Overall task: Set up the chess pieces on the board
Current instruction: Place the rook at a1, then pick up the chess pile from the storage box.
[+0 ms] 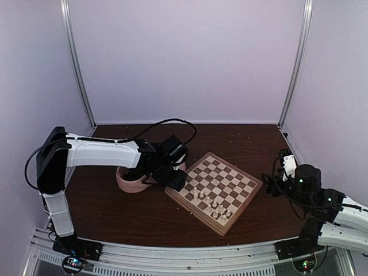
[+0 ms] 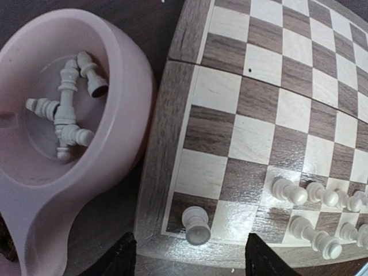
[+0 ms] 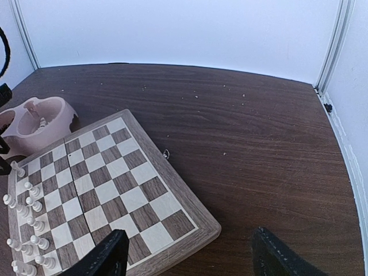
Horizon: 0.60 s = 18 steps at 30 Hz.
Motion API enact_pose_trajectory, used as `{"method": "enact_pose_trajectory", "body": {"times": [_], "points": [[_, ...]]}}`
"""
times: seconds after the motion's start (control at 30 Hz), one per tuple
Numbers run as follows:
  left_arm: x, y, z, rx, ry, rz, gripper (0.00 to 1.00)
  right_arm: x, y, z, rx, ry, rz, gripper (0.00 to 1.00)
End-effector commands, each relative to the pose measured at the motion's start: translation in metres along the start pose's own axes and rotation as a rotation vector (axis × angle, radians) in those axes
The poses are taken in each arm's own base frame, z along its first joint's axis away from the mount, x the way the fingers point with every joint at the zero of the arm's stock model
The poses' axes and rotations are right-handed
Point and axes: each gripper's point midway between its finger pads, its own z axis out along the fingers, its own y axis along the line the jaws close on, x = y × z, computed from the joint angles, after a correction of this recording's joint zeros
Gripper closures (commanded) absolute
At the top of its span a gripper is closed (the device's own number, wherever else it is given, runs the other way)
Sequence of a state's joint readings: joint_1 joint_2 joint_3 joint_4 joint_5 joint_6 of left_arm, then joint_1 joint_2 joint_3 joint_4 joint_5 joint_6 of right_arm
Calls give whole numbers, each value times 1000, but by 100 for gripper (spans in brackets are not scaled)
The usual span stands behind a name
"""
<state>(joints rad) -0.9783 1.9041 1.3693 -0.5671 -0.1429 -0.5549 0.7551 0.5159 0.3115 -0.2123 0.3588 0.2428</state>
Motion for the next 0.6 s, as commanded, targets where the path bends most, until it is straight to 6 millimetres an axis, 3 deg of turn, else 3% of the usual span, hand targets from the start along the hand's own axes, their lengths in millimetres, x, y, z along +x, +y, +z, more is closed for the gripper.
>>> {"method": "enact_pose_trajectory", "body": {"times": [0.0, 0.2, 0.33, 0.57], "points": [[-34, 2, -43, -1, -117, 2, 32, -6, -1, -1, 6, -22, 19, 25], [-57, 41, -60, -48, -128, -29, 29, -6, 0, 0, 3, -19, 17, 24], [-68, 74, -60, -60, -108, -82, 39, -6, 0, 0, 4, -18, 17, 24], [-76, 104, -38, -102, -34, -85, 56, -6, 0, 0, 3, -19, 18, 24]]}}
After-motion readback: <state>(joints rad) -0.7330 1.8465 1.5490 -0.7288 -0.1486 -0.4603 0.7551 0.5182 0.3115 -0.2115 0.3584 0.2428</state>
